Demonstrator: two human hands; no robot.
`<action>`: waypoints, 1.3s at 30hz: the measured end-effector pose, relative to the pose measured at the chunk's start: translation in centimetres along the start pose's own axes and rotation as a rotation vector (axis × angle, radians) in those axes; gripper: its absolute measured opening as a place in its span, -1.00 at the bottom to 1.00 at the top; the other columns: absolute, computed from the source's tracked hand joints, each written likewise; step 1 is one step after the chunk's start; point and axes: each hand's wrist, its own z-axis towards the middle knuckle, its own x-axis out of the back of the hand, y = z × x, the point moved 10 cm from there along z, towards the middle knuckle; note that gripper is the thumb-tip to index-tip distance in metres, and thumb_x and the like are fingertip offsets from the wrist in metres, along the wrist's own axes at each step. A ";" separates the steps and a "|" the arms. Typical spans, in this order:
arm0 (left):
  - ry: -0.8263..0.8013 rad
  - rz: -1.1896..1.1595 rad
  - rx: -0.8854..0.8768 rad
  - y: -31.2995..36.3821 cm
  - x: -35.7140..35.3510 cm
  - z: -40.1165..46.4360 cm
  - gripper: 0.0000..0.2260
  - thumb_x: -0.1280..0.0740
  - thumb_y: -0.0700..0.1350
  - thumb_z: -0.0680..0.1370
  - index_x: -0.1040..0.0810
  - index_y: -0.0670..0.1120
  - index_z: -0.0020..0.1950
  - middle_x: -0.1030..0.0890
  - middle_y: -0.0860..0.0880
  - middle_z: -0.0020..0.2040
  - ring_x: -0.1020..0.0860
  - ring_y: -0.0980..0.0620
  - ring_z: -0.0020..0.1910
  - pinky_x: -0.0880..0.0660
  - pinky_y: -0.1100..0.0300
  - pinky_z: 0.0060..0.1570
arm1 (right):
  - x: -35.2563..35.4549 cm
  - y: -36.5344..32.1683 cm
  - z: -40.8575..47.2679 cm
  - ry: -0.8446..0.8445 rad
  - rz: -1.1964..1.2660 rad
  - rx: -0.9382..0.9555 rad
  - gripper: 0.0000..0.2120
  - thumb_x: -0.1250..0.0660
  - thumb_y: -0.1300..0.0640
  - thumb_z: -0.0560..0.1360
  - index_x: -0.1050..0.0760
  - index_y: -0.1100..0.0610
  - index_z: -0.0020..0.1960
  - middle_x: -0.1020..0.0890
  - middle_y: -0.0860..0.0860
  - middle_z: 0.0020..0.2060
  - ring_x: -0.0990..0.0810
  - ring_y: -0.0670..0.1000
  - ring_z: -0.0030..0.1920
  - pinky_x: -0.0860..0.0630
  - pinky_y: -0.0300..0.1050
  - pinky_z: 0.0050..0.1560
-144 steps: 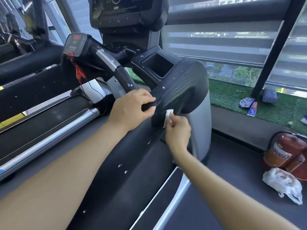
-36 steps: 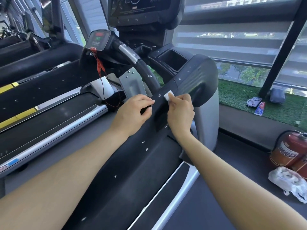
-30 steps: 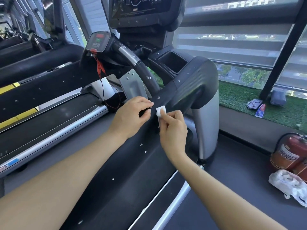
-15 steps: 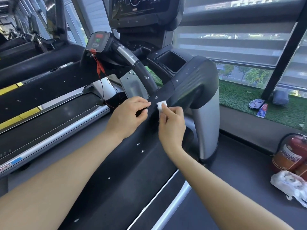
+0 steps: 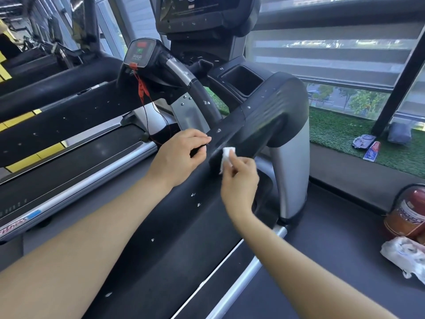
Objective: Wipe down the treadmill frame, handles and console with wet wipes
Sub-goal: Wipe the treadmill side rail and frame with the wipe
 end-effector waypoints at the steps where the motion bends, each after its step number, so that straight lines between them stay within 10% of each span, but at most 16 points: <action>1: -0.001 0.011 -0.005 0.0 0.0 0.0 -0.78 -0.28 -0.19 0.56 -0.63 -0.08 0.16 -0.59 0.08 0.14 -0.50 0.11 0.12 -0.34 0.34 0.07 | -0.2 -0.8 -1.0 -0.027 0.006 0.053 -0.78 -0.18 0.07 0.61 -0.59 0.01 0.10 -0.45 -0.01 -0.13 -0.44 -0.08 -0.24 -0.38 -0.32 -0.14; 8: -0.028 0.017 0.011 -0.1 -0.2 0.0 -0.77 -0.33 -0.07 0.56 -0.61 -0.05 0.19 -0.57 0.12 0.16 -0.46 0.18 0.14 -0.23 0.54 0.03 | 1.9 2.5 4.7 0.103 -0.092 -0.093 -0.72 -0.12 0.01 0.62 -0.58 0.07 0.03 -0.41 0.05 -0.17 -0.40 0.03 -0.27 -0.43 -0.04 -0.05; 16: -0.026 0.046 -0.024 0.3 0.0 0.0 -0.76 -0.34 -0.09 0.55 -0.61 -0.08 0.20 -0.58 0.08 0.17 -0.49 0.11 0.16 -0.31 0.36 0.10 | -0.1 -0.9 -2.4 -0.037 -0.020 0.135 -0.76 -0.18 0.09 0.61 -0.58 0.01 0.17 -0.44 -0.05 -0.11 -0.44 -0.08 -0.23 -0.42 -0.27 -0.12; 23: -0.019 0.032 0.002 0.1 0.0 -0.1 -0.76 -0.32 -0.08 0.56 -0.61 -0.05 0.20 -0.57 0.11 0.16 -0.47 0.15 0.16 -0.28 0.40 0.08 | 1.8 4.0 2.7 0.059 -0.115 -0.139 -0.73 -0.13 0.04 0.63 -0.57 -0.04 0.18 -0.43 0.01 -0.12 -0.40 -0.03 -0.31 -0.42 -0.13 -0.05; 39: -0.024 0.034 -0.010 0.1 -0.1 0.0 -0.76 -0.33 -0.10 0.55 -0.61 -0.08 0.20 -0.58 0.07 0.16 -0.50 0.13 0.15 -0.28 0.48 0.10 | 1.0 3.9 0.5 0.046 -0.056 -0.080 -0.74 -0.13 0.02 0.62 -0.58 0.00 0.13 -0.40 -0.03 -0.17 -0.37 -0.13 -0.34 -0.25 -0.36 -0.25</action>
